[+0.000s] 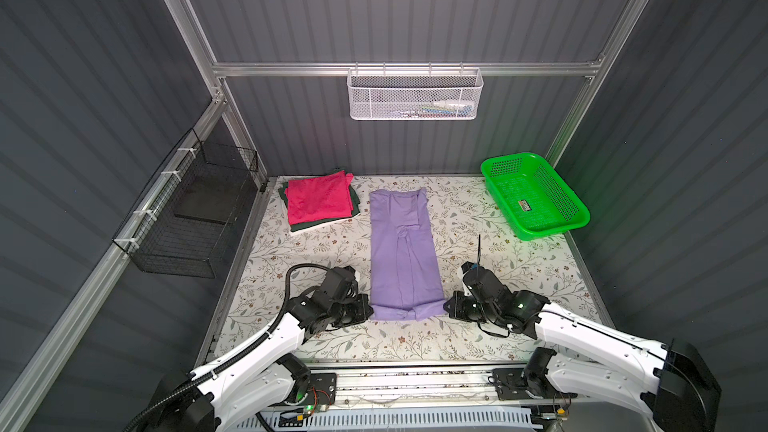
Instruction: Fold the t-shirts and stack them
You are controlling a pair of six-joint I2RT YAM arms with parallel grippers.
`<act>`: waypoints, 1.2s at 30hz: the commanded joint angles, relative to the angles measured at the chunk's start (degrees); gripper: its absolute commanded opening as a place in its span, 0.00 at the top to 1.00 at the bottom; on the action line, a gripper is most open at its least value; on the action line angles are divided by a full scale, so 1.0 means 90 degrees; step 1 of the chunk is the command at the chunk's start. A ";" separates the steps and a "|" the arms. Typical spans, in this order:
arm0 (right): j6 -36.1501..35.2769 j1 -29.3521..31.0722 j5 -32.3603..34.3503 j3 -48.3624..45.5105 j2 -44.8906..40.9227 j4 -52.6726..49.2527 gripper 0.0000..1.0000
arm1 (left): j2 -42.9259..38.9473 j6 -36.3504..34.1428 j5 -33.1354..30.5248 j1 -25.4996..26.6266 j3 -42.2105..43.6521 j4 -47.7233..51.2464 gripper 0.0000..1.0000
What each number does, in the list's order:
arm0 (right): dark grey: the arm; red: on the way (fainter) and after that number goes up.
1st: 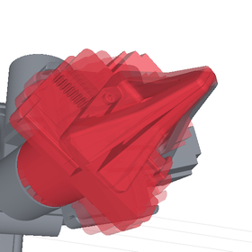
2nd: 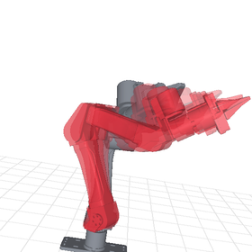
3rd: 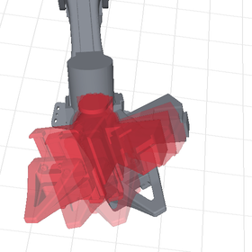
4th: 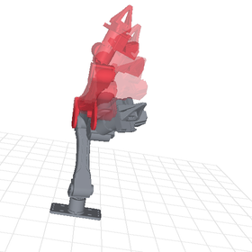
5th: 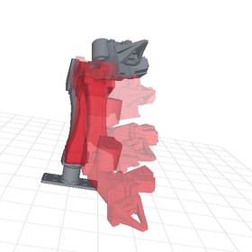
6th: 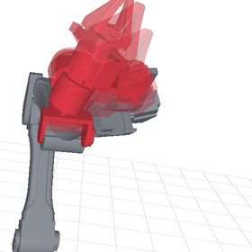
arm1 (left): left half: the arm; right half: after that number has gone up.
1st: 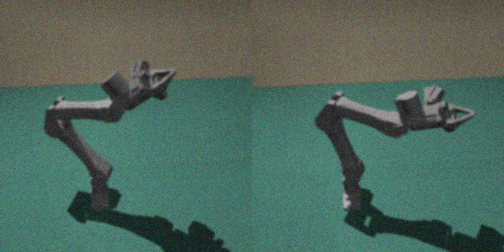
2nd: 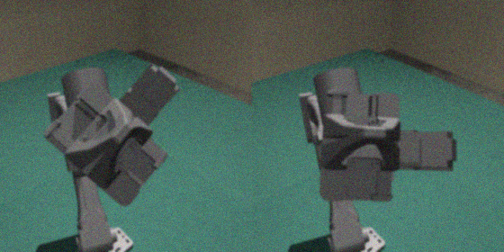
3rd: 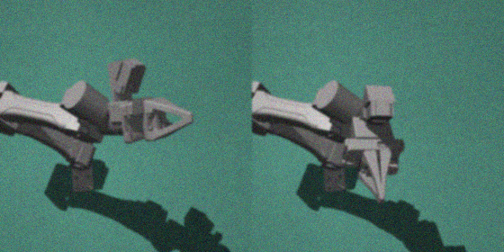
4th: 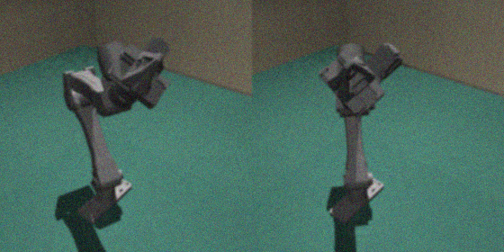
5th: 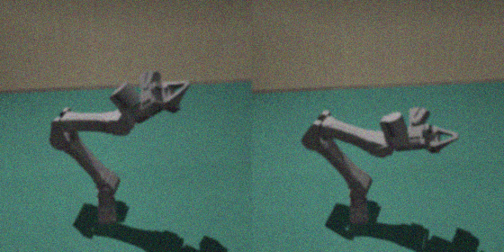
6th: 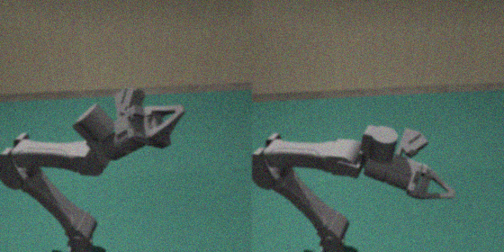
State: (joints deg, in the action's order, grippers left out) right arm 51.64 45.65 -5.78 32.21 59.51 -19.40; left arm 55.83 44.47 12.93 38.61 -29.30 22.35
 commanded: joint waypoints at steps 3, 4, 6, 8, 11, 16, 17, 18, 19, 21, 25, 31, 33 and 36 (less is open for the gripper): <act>-0.0514 -0.0344 -0.0078 0.0404 0.0361 0.0240 1.00 | 0.0415 -0.0543 -0.0516 0.0026 -0.0597 -0.0196 1.00; -0.0576 -0.0413 -0.0127 0.0473 0.0428 0.0277 1.00 | 0.0521 -0.0651 -0.0603 0.0026 -0.0733 -0.0165 1.00; -0.0713 -0.0528 -0.0239 0.0584 0.0557 0.0328 1.00 | 0.0716 -0.0818 -0.0715 0.0021 -0.0951 -0.0182 1.00; -0.0874 -0.0653 -0.0314 0.0771 0.0790 0.0312 1.00 | 0.0938 -0.0934 -0.0849 0.0017 -0.1173 -0.0208 1.00; -0.1063 -0.0822 -0.0412 0.1033 0.0977 0.0272 1.00 | 0.1190 -0.0976 -0.1015 0.0009 -0.1377 -0.0340 1.00; -0.1265 -0.1108 -0.0578 0.1294 0.1235 0.0353 1.00 | 0.1548 -0.1048 -0.1254 -0.0102 -0.1645 -0.0641 1.00; -0.1309 -0.1159 -0.0607 0.1345 0.1288 0.0355 1.00 | 0.1622 -0.1049 -0.1292 -0.0143 -0.1701 -0.0689 1.00; -0.1337 -0.1216 -0.0618 0.1396 0.1345 0.0355 1.00 | 0.1669 -0.1063 -0.1306 -0.0180 -0.1738 -0.0747 1.00; -0.1393 -0.1258 -0.0644 0.1450 0.1408 0.0362 1.00 | 0.1723 -0.1076 -0.1301 -0.0221 -0.1766 -0.0828 1.00; -0.1485 -0.1344 -0.0664 0.1578 0.1535 0.0368 1.00 | 0.1845 -0.1103 -0.1299 -0.0335 -0.1820 -0.0935 1.00; -0.1638 -0.1519 -0.0685 0.1841 0.1827 0.0415 1.00 | 0.2163 -0.1214 -0.1139 -0.0665 -0.2006 -0.1113 1.00; -0.1871 -0.1785 -0.0951 0.2239 0.2427 0.0578 1.00 | 0.2568 -0.1331 -0.1027 -0.0971 -0.2292 -0.1327 1.00; -0.1951 -0.1842 -0.1012 0.2388 0.2603 0.0593 1.00 | 0.2719 -0.1368 -0.1017 -0.1003 -0.2399 -0.1365 1.00; -0.2007 -0.1913 -0.1112 0.2568 0.2807 0.0644 1.00 | 0.2917 -0.1399 -0.0990 -0.1055 -0.2521 -0.1438 1.00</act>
State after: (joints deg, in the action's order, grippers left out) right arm 35.44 28.95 -14.15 53.36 83.85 -14.41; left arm 81.01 33.58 3.11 29.56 -49.82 10.70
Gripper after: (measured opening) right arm 0.053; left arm 0.048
